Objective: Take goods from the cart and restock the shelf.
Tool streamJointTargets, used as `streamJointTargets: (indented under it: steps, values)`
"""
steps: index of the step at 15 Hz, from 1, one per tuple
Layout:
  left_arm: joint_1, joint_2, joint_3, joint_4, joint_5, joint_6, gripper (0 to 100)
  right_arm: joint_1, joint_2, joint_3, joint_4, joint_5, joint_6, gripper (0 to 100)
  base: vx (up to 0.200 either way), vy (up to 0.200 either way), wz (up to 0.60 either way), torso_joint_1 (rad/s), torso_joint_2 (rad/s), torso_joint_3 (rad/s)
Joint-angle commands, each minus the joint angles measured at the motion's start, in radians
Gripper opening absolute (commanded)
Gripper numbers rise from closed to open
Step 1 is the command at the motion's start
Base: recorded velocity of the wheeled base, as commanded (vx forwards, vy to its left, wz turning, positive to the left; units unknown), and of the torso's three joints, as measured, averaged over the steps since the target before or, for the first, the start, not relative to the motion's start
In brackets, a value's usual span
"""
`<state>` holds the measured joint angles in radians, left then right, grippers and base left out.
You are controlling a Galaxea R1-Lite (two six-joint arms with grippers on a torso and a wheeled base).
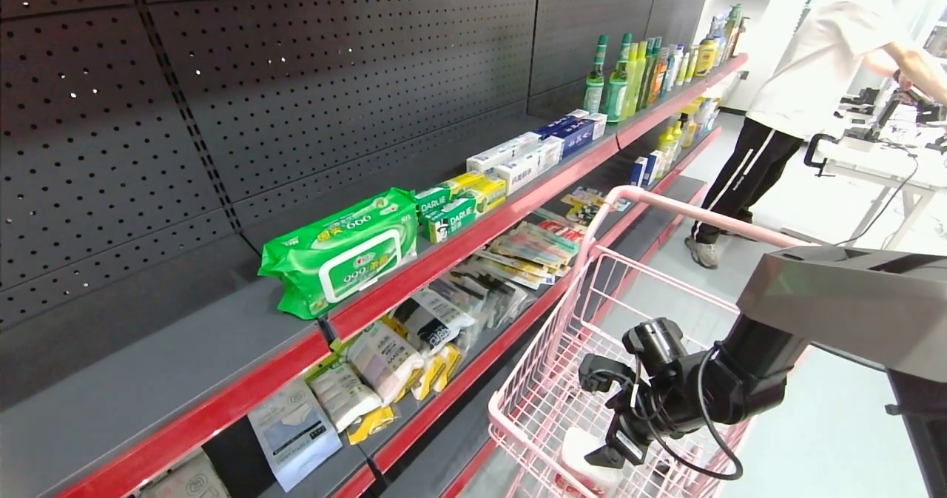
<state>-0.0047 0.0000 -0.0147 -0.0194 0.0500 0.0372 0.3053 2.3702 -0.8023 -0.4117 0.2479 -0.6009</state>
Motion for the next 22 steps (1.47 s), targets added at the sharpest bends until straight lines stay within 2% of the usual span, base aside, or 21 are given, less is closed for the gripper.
streamJointTargets:
  steps: [1,8,19,22]
  values:
    - [0.0,0.0,-0.001,-0.001,0.001,0.0,100,0.011,0.0,0.003,-0.001,0.001,0.001,100,0.0,0.0,0.0,0.0,0.0,0.0]
    - [0.0,0.0,-0.001,-0.001,0.001,0.001,100,0.008,0.003,0.0,-0.001,0.076,0.0,100,0.0,0.0,0.0,-0.098,0.23,0.132]
    - [0.0,0.002,-0.001,-0.001,0.001,0.001,100,0.006,0.004,0.005,-0.001,0.08,0.0,100,0.0,0.0,0.0,-0.004,0.01,0.007]
    - [0.0,0.0,-0.001,-0.001,0.001,0.001,100,0.005,0.007,0.003,-0.001,0.08,0.0,100,0.0,0.0,0.0,-0.139,0.34,0.203]
